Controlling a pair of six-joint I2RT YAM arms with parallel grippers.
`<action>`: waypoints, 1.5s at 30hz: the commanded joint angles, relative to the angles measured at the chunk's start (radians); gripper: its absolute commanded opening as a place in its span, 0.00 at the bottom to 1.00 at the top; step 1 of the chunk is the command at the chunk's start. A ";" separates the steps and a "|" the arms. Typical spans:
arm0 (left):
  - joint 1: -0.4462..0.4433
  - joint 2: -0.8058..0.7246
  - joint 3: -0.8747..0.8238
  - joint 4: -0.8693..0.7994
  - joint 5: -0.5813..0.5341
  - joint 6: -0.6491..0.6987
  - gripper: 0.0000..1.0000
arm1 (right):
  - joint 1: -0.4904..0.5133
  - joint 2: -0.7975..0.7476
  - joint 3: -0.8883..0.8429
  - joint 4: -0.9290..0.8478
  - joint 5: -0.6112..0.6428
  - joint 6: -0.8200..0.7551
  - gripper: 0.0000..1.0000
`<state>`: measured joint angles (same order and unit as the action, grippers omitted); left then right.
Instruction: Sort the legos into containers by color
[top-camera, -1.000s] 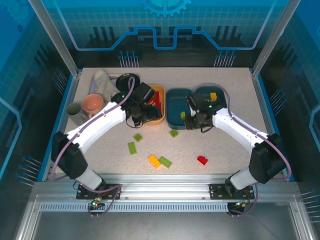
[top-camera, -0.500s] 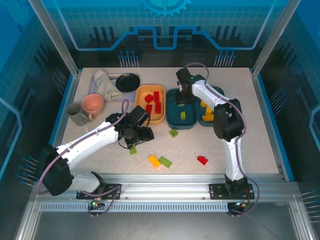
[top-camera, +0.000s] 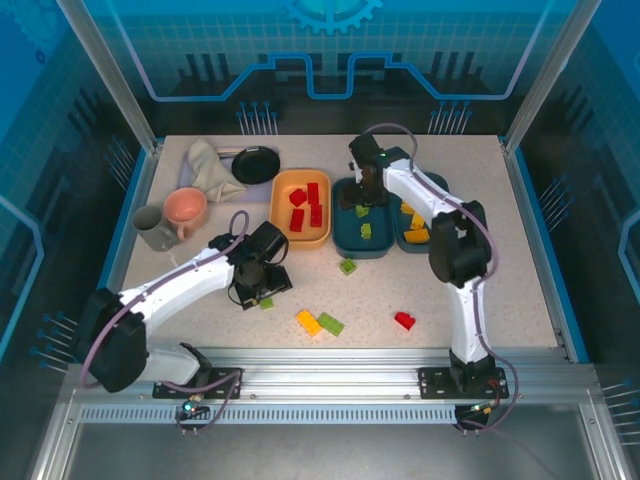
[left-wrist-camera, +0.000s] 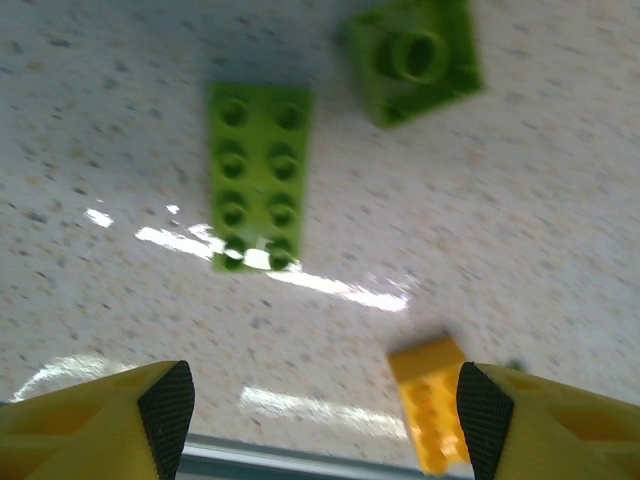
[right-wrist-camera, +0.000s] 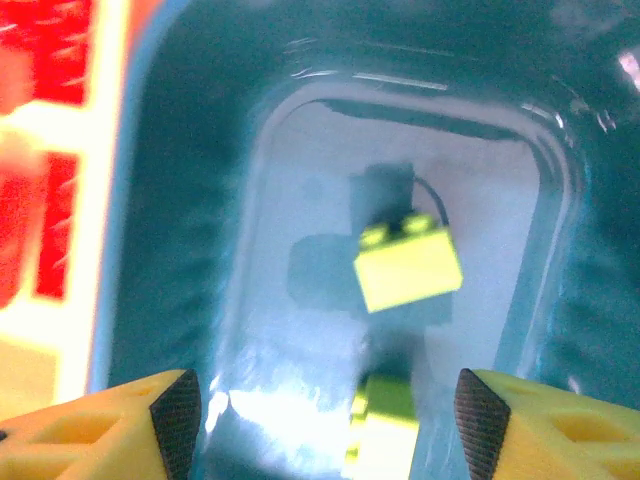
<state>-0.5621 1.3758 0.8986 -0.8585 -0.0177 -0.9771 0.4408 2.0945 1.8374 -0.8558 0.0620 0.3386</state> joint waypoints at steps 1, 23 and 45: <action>0.052 0.038 -0.020 0.015 0.017 0.078 0.74 | 0.054 -0.221 -0.143 0.072 -0.051 -0.011 0.71; 0.107 0.331 0.005 0.111 -0.013 0.225 0.37 | 0.165 -0.823 -0.758 0.174 -0.147 0.183 0.71; -0.108 0.570 0.907 -0.241 -0.087 0.265 0.36 | -0.070 -0.869 -0.730 0.205 -0.192 0.221 0.72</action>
<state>-0.6594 1.8175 1.6985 -1.0462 -0.1162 -0.7506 0.4126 1.2533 1.1084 -0.6788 -0.0887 0.5213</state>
